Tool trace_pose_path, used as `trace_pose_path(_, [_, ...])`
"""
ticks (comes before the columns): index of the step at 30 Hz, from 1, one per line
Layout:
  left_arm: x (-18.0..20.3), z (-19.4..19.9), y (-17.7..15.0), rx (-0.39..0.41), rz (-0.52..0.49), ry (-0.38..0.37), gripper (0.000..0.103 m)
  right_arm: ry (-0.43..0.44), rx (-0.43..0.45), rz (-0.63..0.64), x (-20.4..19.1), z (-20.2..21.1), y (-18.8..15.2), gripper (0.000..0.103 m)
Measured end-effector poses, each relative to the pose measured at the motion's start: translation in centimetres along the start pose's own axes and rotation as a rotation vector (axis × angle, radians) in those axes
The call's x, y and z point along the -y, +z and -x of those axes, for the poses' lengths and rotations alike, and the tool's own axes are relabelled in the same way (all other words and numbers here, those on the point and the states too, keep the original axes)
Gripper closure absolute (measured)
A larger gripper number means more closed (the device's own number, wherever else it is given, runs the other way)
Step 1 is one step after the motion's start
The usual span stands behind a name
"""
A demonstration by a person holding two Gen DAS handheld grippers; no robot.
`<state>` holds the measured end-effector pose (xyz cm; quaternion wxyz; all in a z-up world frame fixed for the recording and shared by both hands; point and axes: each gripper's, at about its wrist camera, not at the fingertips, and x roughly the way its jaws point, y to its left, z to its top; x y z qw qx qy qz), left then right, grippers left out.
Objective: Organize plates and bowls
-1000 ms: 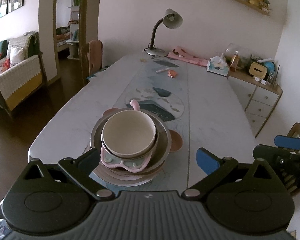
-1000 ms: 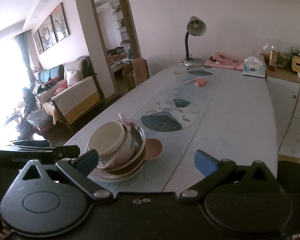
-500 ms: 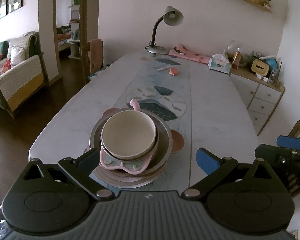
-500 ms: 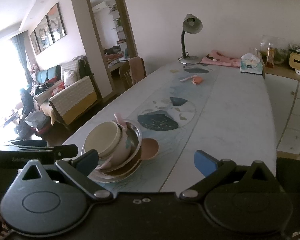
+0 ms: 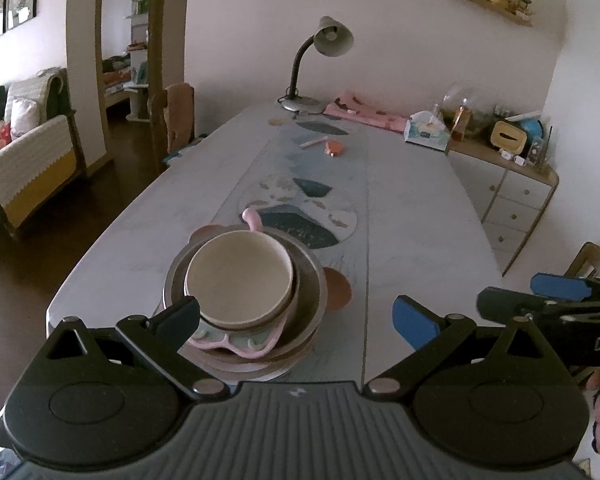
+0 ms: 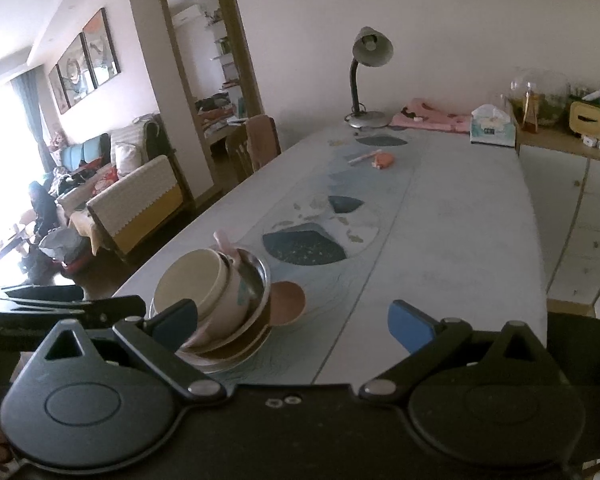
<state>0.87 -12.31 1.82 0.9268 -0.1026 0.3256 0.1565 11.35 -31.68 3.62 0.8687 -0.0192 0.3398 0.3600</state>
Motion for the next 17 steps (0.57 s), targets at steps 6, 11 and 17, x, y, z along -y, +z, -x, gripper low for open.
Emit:
trace_pose_path(6, [0.0,-0.1,0.1,-0.004,-0.005,-0.003,0.0,0.009,-0.007,0.002,0.0,-0.5,0.3,0.001])
trace_pose_path(11, [-0.1,-0.4,0.3,-0.003,-0.002,-0.014,0.0,0.009,-0.014,0.004,-0.3,-0.9,0.5,0.001])
trace_pose_path(17, [-0.6,-1.5,0.9,-0.014,-0.012,-0.034,0.0,0.005,-0.021,0.005,-0.7,-1.5,0.8,0.001])
